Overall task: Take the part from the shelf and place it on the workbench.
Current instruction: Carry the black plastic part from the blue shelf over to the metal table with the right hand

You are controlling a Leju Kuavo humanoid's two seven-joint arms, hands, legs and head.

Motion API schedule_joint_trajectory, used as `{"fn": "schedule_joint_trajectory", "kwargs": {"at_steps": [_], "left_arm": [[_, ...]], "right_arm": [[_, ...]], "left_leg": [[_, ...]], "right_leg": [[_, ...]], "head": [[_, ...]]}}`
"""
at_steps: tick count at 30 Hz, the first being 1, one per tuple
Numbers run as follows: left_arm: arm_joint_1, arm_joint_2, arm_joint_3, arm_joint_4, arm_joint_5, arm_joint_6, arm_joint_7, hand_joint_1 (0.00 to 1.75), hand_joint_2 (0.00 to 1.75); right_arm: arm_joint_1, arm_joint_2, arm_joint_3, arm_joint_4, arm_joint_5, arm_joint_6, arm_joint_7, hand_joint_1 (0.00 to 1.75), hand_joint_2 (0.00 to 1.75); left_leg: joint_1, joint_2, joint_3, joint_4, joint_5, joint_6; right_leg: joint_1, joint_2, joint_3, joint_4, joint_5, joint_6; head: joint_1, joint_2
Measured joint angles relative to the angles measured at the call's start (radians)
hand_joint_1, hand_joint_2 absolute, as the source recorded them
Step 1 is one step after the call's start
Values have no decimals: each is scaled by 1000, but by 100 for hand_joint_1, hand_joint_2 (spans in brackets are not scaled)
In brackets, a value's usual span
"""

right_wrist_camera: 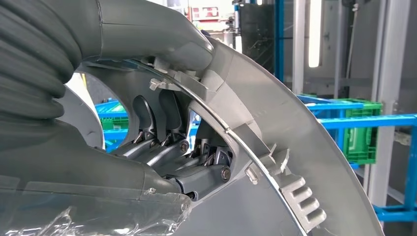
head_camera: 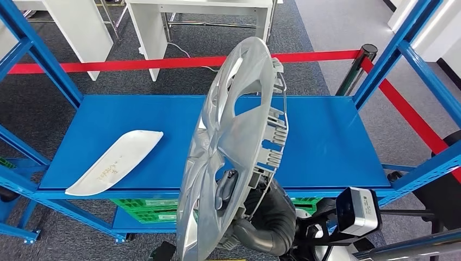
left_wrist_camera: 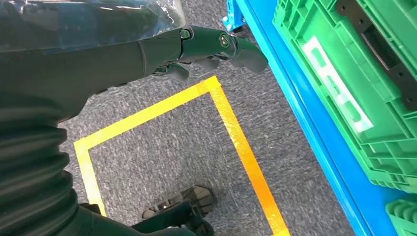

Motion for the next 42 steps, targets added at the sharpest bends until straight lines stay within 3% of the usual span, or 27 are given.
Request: {"fn": "schedule_joint_trajectory", "kwargs": {"at_steps": [3,4,5,6,9,10,13,15,18,19,20,21,24,26,28,30,33,34,35,36,38,40,42], "left_arm": [[-1,-2,0,0,1,0,0,0,175],[0,-2,0,0,1,-1,0,0,175],[0,-2,0,0,2,-1,0,0,175],[0,-2,0,0,3,-1,0,0,175],[-1,-3,0,0,3,-1,0,0,175],[-1,-3,0,0,3,-2,0,0,175],[0,-3,0,0,3,-3,0,0,175],[0,-3,0,0,3,-4,0,0,175],[0,-2,0,0,3,-9,0,0,175],[0,-2,0,0,4,-10,0,0,175],[1,-2,0,0,5,-10,1,0,175],[0,-2,0,0,6,-11,1,0,175],[-2,-2,0,0,7,-11,1,0,175],[-3,-2,0,0,7,-11,1,0,175],[0,-2,0,0,8,-11,1,0,175],[-1,-3,0,0,8,-11,2,0,175],[-3,-3,0,0,8,-11,4,0,175],[-3,-3,0,0,8,-11,4,0,175],[-3,-2,0,0,8,-11,4,0,175],[-3,-2,0,0,8,-11,4,0,175],[-3,-3,0,0,8,-10,5,0,175],[-3,-3,0,0,8,-10,5,0,175],[-3,-4,0,0,8,-9,6,0,175]], "right_arm": [[1,-3,0,0,0,-3,1,175,175],[2,-4,0,1,0,-4,1,175,175],[2,-6,0,1,0,-5,2,175,175],[2,-7,0,1,0,-6,2,175,175],[1,-8,0,2,0,-9,2,175,175],[1,-8,0,2,0,-10,2,175,175],[3,-8,0,2,0,-17,4,175,175],[3,-8,-1,2,0,-21,5,175,175],[4,-8,-1,3,0,-26,5,175,175],[6,-8,-1,3,0,-28,6,175,175],[7,-9,-1,3,0,-30,6,175,175],[8,-9,-1,3,0,-32,6,175,175],[13,-9,-1,3,0,-38,6,175,175],[16,-9,-2,3,0,-42,6,175,175],[18,-9,-2,3,-3,-46,6,175,175],[21,-10,-4,3,-6,-50,7,175,175],[23,-12,-6,3,-7,-54,8,175,175],[25,-13,-7,3,-8,-56,8,175,175],[26,-13,-8,3,-9,-57,8,175,175],[27,-14,-9,3,-11,-59,8,175,175],[27,-14,-10,3,-13,-62,9,175,175],[27,-14,-11,3,-15,-64,9,175,175],[29,-14,-12,3,-17,-66,9,175,175]], "left_leg": [[-1,2,-5,1,5,9],[-2,2,-8,2,7,10],[-3,2,-11,5,8,11],[-3,2,-13,7,9,10],[-7,2,-21,15,13,3],[-8,2,-25,16,17,-3],[-6,1,-35,17,25,-22],[-5,1,-45,49,-14,-34],[0,1,-88,208,-130,-47],[1,1,-92,249,-150,-50],[1,1,-82,259,-152,-51],[2,1,-53,230,-137,-51],[1,-1,68,42,-81,-45],[-3,-3,88,-6,-75,-31],[-4,-2,78,-6,-63,-13],[-2,2,64,-9,-46,4],[-5,6,34,-8,-22,19],[-8,6,23,-6,-16,21],[-10,7,12,-3,-10,22],[-13,7,1,1,-4,22],[-17,7,-18,8,5,20],[-19,6,-29,11,15,12],[-17,7,-36,10,29,0]], "right_leg": [[-2,-1,-70,175,-92,8],[-1,-1,-83,212,-101,9],[-1,-1,-79,213,-92,9],[-1,-1,-57,176,-66,7],[3,-1,38,-7,10,-5],[5,-1,50,-37,17,-10],[6,0,42,-50,27,-27],[1,-4,36,-59,42,-40],[-1,-8,16,-60,60,-49],[-1,-9,7,-58,66,-48],[-2,-9,-2,-56,72,-46],[-2,-9,-11,-53,77,-44],[-2,-7,-31,-42,89,-31],[1,-6,-40,-40,100,-18],[-1,-6,-45,-42,111,-5],[-2,-5,-59,-17,80,5],[-3,-4,-104,144,-49,12],[-3,-4,-113,197,-74,12],[-2,-4,-108,223,-78,11],[-1,-4,-86,212,-64,8],[4,-4,1,98,-22,-6],[11,-4,77,-24,-10,-21],[18,-3,96,-67,-10,-29]], "head": [[6,0],[6,0],[6,0],[6,0],[6,0],[5,0],[5,0],[2,0],[-4,0],[-4,0],[-5,0],[-5,0],[-5,0],[-5,0],[-5,0],[-1,0],[6,0],[7,0],[7,0],[7,0],[7,0],[6,0],[6,0]]}}
